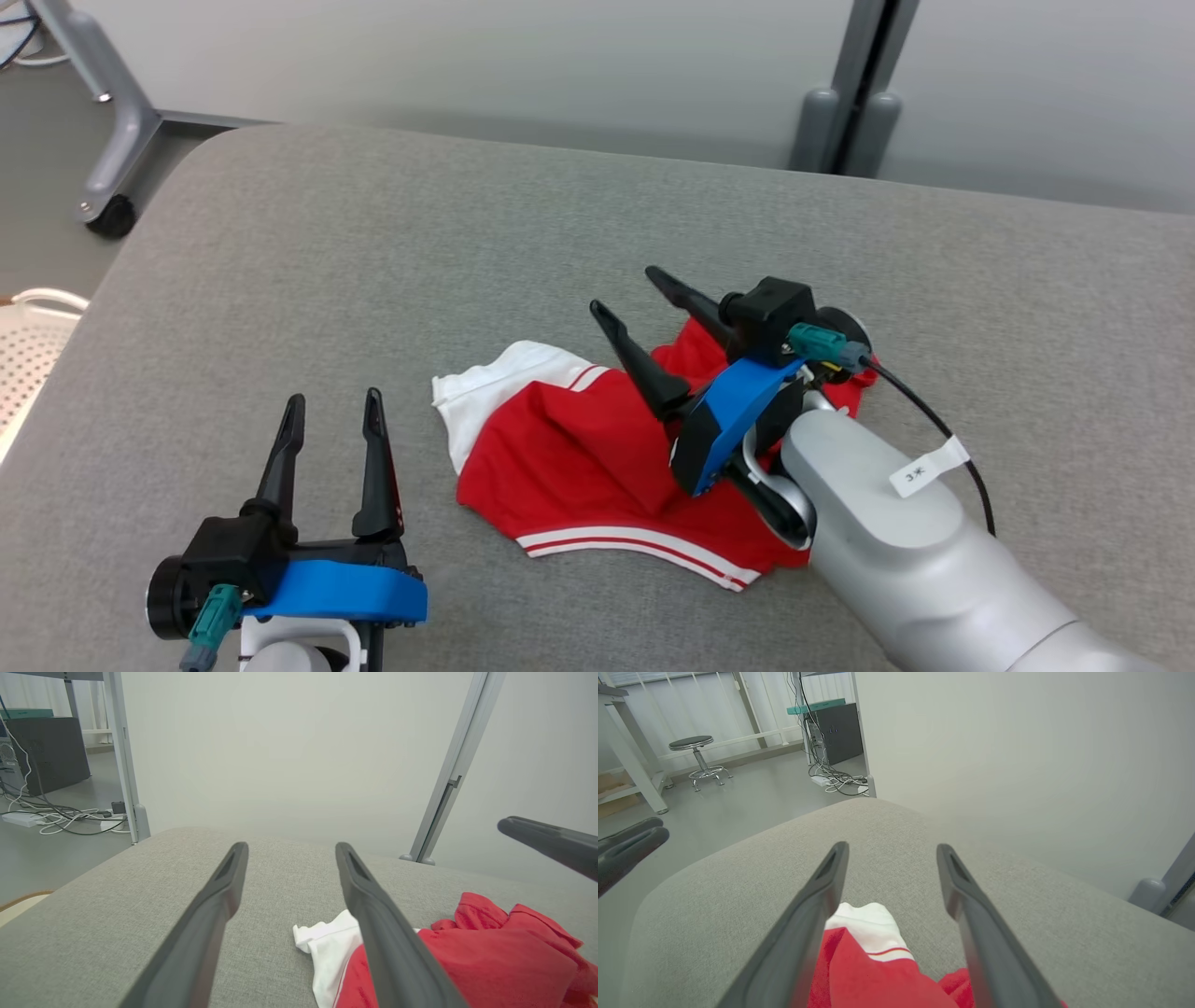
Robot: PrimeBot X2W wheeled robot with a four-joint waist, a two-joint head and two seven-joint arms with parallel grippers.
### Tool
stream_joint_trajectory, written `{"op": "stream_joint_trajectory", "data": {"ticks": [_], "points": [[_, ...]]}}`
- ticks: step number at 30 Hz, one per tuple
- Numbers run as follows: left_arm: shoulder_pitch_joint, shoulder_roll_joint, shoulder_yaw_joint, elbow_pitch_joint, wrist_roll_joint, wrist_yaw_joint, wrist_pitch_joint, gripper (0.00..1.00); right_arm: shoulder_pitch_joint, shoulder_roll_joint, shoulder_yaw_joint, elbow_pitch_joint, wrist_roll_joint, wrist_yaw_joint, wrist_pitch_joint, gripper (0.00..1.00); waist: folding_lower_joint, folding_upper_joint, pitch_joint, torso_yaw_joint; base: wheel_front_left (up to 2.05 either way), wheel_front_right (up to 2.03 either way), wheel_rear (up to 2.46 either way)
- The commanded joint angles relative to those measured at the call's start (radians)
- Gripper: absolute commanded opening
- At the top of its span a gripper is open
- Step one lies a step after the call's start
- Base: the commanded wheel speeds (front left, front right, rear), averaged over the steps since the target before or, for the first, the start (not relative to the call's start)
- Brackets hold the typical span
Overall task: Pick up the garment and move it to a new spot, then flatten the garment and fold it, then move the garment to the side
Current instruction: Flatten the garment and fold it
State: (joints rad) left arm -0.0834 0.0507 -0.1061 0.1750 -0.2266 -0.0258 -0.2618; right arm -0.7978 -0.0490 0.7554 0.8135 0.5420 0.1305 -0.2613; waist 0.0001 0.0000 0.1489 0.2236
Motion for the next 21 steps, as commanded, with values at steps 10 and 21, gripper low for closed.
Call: {"op": "stream_joint_trajectory", "data": {"ticks": [10,21], "points": [[0.022,0.000,0.044,-0.014,0.041,-0.014,-0.004,1.00,0.160,-0.100,-0.287,-0.153,-0.196,0.001,-0.004,1.00,-0.0001,0.0000,-0.035,-0.111,0.00,0.00,0.00],[0.058,0.000,0.062,-0.019,0.065,-0.024,-0.004,1.00,0.486,-0.155,-0.569,-0.417,-0.290,0.000,-0.004,1.00,-0.0001,0.0000,-0.062,-0.188,0.00,0.00,0.00]]}}
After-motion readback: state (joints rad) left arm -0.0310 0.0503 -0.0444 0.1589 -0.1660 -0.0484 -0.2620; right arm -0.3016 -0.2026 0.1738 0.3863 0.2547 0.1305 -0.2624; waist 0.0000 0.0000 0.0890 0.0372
